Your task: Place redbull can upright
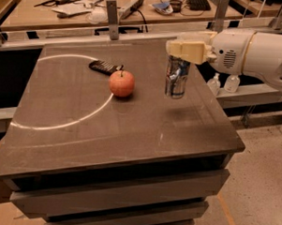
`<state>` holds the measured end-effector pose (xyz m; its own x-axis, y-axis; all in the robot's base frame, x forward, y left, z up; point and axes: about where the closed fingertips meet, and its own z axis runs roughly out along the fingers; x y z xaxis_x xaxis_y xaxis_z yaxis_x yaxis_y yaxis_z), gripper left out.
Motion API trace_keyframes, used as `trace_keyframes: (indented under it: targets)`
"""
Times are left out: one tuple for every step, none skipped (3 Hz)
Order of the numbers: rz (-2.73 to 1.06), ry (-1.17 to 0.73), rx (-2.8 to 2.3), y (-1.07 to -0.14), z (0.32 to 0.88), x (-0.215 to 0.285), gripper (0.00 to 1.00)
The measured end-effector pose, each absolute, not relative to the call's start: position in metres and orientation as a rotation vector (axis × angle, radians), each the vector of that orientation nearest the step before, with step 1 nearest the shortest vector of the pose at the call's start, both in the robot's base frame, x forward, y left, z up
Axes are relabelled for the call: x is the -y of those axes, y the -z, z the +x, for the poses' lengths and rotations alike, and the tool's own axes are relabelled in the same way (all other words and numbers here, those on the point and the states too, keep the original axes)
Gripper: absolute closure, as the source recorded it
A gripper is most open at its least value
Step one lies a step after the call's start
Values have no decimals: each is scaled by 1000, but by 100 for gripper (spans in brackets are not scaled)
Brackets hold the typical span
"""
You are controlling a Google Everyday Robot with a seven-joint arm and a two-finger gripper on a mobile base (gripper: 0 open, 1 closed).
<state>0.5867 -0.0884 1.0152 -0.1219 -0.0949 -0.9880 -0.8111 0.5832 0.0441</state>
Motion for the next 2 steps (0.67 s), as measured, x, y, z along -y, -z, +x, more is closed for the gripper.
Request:
trace_keyframes:
  targets:
    - [-791, -731, -1537, -1016, 581, 86, 100]
    - [-879, -726, -1482, -1012, 567, 81, 100]
